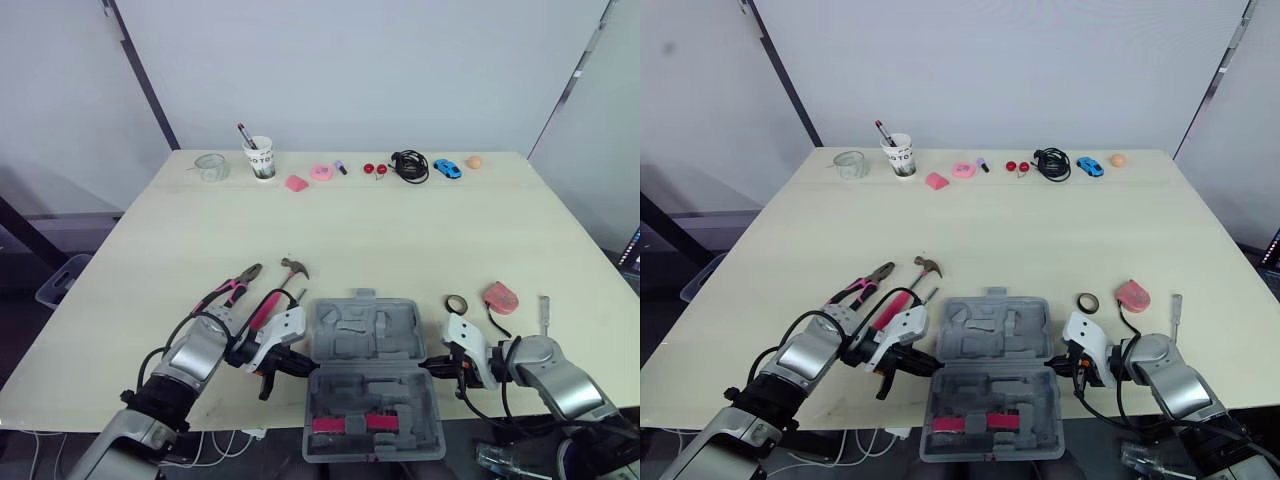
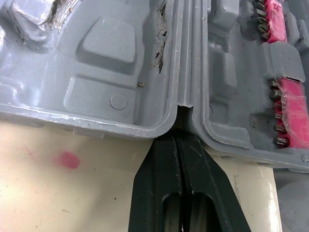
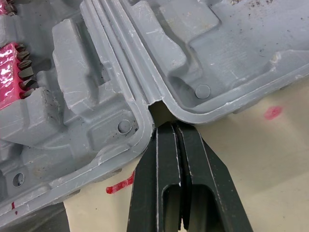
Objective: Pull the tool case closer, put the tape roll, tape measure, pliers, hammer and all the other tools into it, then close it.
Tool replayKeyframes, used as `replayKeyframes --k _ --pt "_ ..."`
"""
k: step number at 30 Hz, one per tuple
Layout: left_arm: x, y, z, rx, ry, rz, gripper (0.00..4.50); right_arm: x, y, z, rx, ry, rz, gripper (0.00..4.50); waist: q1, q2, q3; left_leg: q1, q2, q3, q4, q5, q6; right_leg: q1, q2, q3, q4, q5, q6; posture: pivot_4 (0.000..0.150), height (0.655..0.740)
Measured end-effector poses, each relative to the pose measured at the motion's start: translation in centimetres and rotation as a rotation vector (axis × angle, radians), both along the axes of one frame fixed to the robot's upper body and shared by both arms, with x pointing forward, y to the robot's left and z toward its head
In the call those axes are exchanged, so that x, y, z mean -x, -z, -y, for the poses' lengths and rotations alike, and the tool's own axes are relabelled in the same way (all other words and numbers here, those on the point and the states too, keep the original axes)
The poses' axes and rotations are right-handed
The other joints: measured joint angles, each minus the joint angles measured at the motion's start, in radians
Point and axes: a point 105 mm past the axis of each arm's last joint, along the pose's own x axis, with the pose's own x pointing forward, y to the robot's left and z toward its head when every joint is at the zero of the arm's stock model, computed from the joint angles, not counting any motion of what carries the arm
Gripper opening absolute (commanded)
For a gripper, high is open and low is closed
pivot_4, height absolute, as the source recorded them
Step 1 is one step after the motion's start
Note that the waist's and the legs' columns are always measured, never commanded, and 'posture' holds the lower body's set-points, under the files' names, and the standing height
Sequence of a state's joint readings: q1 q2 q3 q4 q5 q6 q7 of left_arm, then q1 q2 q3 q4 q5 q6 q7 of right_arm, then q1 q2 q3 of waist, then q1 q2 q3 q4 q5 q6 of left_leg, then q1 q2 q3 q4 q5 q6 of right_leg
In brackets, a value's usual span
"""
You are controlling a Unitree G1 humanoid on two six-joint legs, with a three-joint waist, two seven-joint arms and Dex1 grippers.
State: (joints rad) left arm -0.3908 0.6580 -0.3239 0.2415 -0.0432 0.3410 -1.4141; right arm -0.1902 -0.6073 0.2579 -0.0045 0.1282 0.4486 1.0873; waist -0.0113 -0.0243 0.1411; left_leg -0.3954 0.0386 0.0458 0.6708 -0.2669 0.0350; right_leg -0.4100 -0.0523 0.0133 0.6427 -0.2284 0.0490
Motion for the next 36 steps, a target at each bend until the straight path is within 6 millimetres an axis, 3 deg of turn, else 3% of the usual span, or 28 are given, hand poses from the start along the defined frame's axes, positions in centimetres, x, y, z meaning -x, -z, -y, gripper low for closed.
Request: replayKeyframes --k 36 --pt "0.01 -0.01 -0.10 -0.004 0.007 0.011 0.05 -0.41 -0.04 -0.07 0.003 0.006 0.019 0.00 -0.001 0.000 0.000 0.000 0.000 0.000 0.000 0.000 0.000 0.000 0.000 0.000 0.000 0.000 0.000 0.150 0.7400"
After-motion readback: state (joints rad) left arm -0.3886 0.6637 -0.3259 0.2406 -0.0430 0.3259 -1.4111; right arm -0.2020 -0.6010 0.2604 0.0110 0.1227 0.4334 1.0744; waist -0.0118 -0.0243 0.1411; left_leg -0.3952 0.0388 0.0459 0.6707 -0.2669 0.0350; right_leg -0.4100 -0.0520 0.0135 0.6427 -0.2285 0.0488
